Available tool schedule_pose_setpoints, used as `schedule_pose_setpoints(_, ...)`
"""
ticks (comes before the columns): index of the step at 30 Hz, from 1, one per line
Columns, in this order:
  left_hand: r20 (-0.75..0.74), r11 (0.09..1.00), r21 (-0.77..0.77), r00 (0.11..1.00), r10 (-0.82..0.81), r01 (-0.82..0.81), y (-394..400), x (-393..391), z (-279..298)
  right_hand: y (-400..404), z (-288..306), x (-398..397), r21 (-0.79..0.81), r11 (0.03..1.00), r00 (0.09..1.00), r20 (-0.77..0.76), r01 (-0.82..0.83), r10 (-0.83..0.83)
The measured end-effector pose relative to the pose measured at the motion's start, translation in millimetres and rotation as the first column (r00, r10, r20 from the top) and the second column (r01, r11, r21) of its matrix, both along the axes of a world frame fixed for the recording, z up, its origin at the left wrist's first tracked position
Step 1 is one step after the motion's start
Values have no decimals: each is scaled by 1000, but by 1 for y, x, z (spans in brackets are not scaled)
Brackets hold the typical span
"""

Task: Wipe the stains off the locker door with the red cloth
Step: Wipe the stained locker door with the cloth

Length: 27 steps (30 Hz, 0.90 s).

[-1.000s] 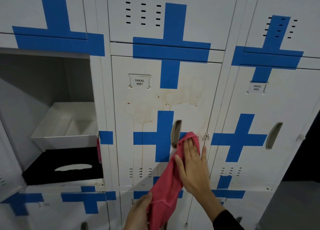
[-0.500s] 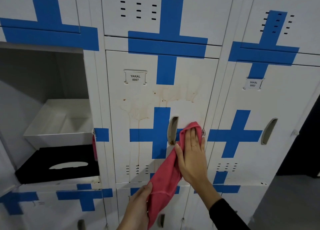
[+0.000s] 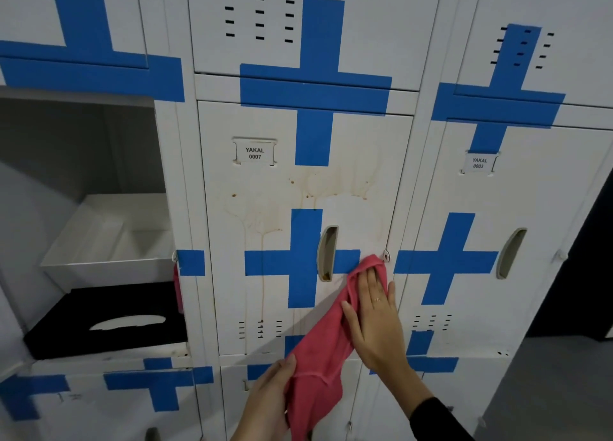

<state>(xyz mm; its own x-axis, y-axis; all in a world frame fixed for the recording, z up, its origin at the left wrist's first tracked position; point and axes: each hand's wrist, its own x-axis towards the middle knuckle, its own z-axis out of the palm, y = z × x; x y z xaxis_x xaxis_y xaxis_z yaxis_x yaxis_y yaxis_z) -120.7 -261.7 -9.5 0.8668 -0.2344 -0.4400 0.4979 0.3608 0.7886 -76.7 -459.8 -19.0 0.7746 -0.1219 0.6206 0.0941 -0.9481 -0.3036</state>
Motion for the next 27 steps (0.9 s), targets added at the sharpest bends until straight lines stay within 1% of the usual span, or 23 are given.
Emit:
schedule_pose_setpoints(3, 3, 1000, 15, 1000, -12, 12, 0, -2, 3, -7, -15, -4, -46, 999, 999, -47, -9, 7)
schedule_pose_setpoints(5, 13, 1000, 17, 1000, -10, 10, -2, -6, 6, -11, -9, -4, -44, 999, 999, -25, -27, 26)
schedule_pose_setpoints(9, 15, 1000, -31, 1000, 5, -4, -5, -10, 3, -14, -1, -2, -24, 999, 999, -2, -37, 36)
schedule_pose_setpoints(11, 18, 1000, -22, 1000, -1, 2, -5, -11, 3, -10, -14, -5, -37, 999, 998, -44, -35, 33)
schedule_pose_setpoints(15, 12, 998, 62, 1000, 11, -11, 1, -6, -7, -4, -53, -15, -154, 983, 980, -186, -95, 66)
schedule_pose_setpoints(17, 10, 997, 76, 1000, 4, -5, 5, -4, -18, -6, -51, -15, -191, 979, 986, -164, -74, 42)
schedule_pose_setpoints(20, -10, 996, 85, 1000, -20, 21, 8, 3, -29, -7, -35, -6, -125, 992, 995, -96, 5, -17)
schedule_pose_setpoints(22, -25, 997, 79, 999, -23, 25, 7, 5, -31, 0, -34, -2, -102, 994, 994, -104, 29, -39)
schedule_pose_setpoints(23, -32, 997, 77, 999, -17, 20, 6, 6, -31, 5, -38, -2, -127, 992, 990, -138, 1, -19)
schedule_pose_setpoints(25, -42, 996, 87, 999, 17, -14, 7, 7, -34, 12, -52, -6, -244, 964, 975, -215, -110, 57)
schedule_pose_setpoints(26, -38, 995, 100, 999, 27, -23, 7, 9, -35, 13, -57, -7, -296, 944, 970, -231, -144, 75)
schedule_pose_setpoints(27, -46, 993, 114, 998, 35, -29, 7, 11, -37, 15, -58, -8, -305, 942, 970, -233, -141, 70)
